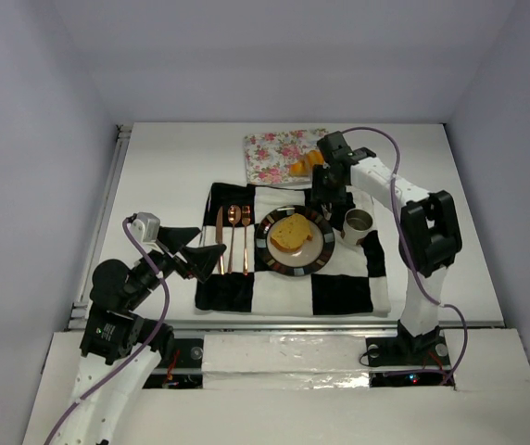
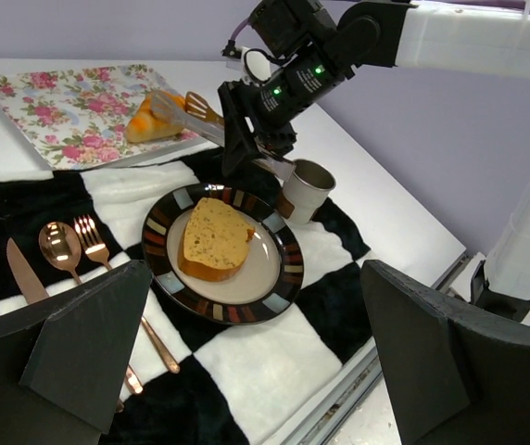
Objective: Place the bread
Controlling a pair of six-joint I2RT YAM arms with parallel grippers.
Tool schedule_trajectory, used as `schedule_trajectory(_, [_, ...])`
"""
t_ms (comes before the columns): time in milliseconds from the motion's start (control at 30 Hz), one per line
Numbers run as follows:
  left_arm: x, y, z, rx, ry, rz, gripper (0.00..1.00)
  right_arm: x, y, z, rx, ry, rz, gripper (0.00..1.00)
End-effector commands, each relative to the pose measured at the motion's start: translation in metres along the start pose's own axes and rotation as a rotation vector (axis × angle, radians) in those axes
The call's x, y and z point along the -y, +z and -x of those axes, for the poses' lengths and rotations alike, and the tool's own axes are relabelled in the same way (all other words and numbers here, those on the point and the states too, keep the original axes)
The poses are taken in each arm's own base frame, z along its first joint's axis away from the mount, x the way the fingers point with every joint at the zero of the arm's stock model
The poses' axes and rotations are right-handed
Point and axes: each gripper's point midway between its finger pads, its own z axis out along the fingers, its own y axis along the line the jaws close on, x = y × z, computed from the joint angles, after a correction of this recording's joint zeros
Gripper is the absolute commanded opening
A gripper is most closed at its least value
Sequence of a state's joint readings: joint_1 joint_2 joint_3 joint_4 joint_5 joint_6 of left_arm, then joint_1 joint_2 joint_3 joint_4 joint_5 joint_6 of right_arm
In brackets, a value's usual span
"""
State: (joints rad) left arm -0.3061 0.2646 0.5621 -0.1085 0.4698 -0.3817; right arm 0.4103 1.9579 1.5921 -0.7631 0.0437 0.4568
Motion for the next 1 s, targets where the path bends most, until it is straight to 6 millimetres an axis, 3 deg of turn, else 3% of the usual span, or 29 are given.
schedule_trajectory(0, [0.005, 0.001, 0.007, 0.035, 0.027, -0.027, 0.99, -0.007, -0.008, 0.019, 0.032, -0.014, 0.028, 0.51])
schedule_trajectory(167, [0.004, 0.001, 0.007, 0.033, 0.025, -0.024, 0.99, -0.006, -0.005, 0.016, 0.023, -0.019, 0.028, 0.34])
schedule_trajectory(300, [0.004, 0.001, 0.007, 0.033, 0.025, -0.024, 0.99, -0.010, -0.018, 0.017, 0.052, -0.018, 0.062, 0.21])
schedule_trajectory(533, [0.004, 0.002, 0.006, 0.030, 0.023, -0.023, 0.99, -0.024, -0.065, 0.019, 0.125, -0.015, 0.187, 0.15])
schedule_trajectory(567, [0.003, 0.002, 0.007, 0.032, 0.023, -0.021, 0.99, -0.027, -0.081, 0.021, 0.155, -0.014, 0.213, 0.15])
schedule_trajectory(767, [0.003, 0.002, 0.006, 0.029, 0.020, -0.019, 0.99, -0.029, -0.109, -0.012, 0.151, -0.021, 0.306, 0.13])
schedule_trajectory(800, [0.002, 0.002, 0.006, 0.027, 0.019, -0.018, 0.99, -0.035, -0.124, -0.018, 0.169, -0.030, 0.346, 0.13])
schedule_trajectory(867, [0.002, 0.003, 0.005, 0.025, 0.019, -0.016, 0.99, -0.034, -0.124, -0.044, 0.136, -0.040, 0.358, 0.13])
schedule_trajectory(933, [0.001, 0.003, 0.005, 0.023, 0.016, -0.013, 0.99, -0.042, -0.145, -0.063, 0.152, -0.053, 0.410, 0.13])
schedule_trajectory(967, [0.001, 0.003, 0.005, 0.023, 0.017, -0.013, 0.99, -0.040, -0.143, -0.078, 0.129, -0.058, 0.410, 0.12])
